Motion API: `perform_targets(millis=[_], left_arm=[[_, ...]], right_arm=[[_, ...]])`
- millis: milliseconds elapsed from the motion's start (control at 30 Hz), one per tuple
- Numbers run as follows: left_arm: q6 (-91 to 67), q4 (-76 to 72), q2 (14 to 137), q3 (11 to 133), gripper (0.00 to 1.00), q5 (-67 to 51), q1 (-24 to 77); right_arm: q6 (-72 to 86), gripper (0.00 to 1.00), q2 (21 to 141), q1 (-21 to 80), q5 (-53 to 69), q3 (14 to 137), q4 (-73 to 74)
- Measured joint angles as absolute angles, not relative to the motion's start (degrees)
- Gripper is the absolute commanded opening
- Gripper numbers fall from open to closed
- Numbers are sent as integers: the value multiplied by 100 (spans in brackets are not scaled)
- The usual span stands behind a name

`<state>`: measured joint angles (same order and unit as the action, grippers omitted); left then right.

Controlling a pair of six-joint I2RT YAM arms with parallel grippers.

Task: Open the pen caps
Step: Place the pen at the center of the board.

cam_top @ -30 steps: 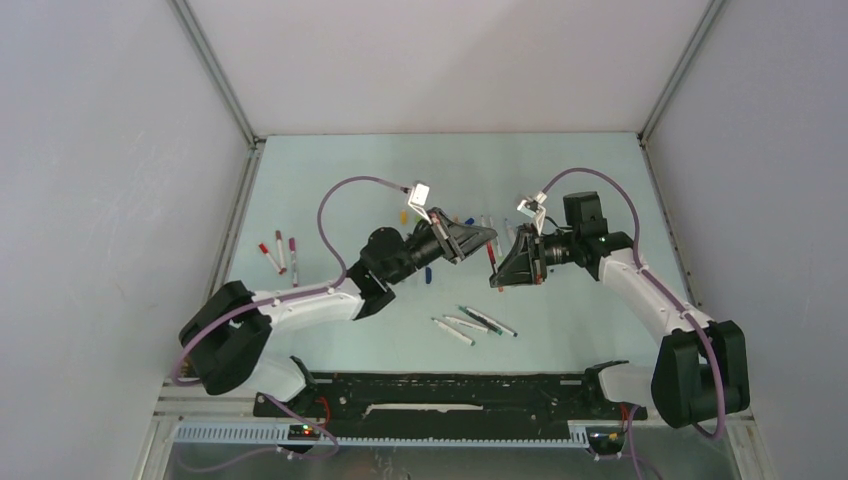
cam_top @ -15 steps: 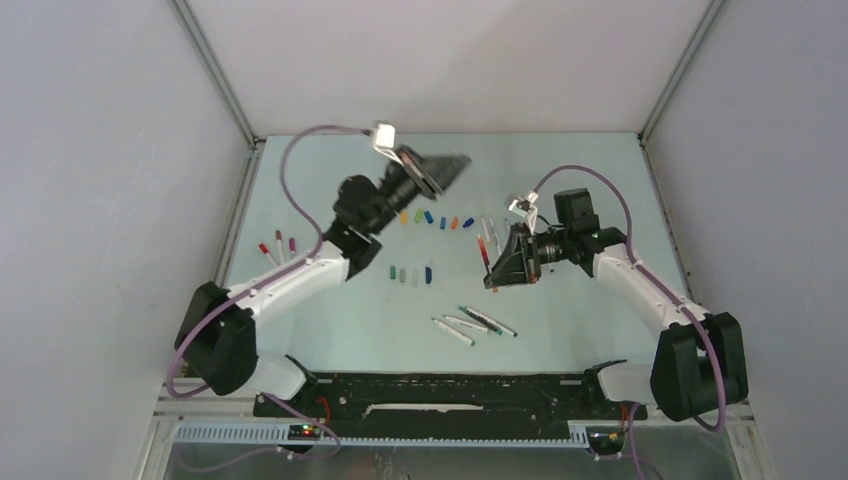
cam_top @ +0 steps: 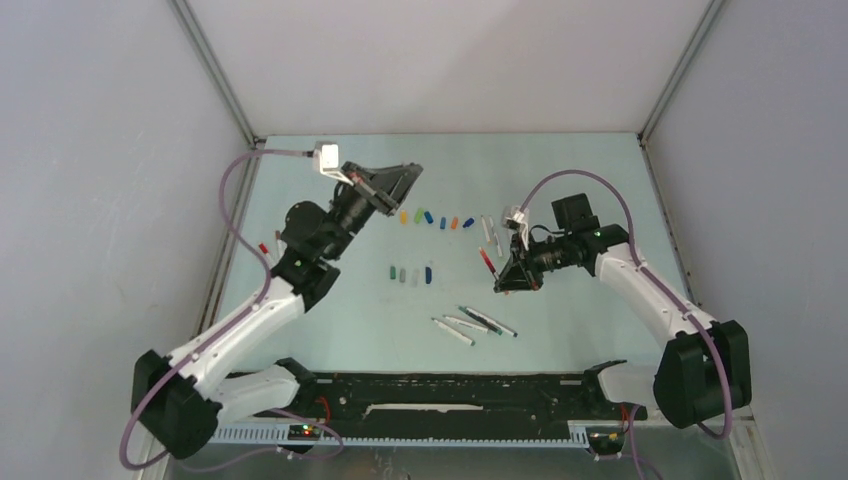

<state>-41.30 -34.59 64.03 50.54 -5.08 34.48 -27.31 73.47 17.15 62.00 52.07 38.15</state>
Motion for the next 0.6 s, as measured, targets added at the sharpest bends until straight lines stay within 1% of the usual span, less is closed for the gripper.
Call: perform_targets(millis=[133, 300, 433, 600], left_arm=[[-4045, -2768, 5422, 4158, 0, -329, 3435], [-4119, -2222, 4477, 3105, 0, -193, 3430], [-4340, -1968, 4058, 2432, 0, -156, 3430], [-4672, -1946, 3830, 1782, 0, -137, 3430]], right_arm=[[-3334, 0, 7293, 1747, 5310, 5214, 4276], [-3664, 0, 7623, 1881, 4569, 5214, 4598], [-3664, 0, 8009, 1990, 4152, 5214, 4644], [-3540, 0, 8512, 2176, 3645, 5214, 4604]])
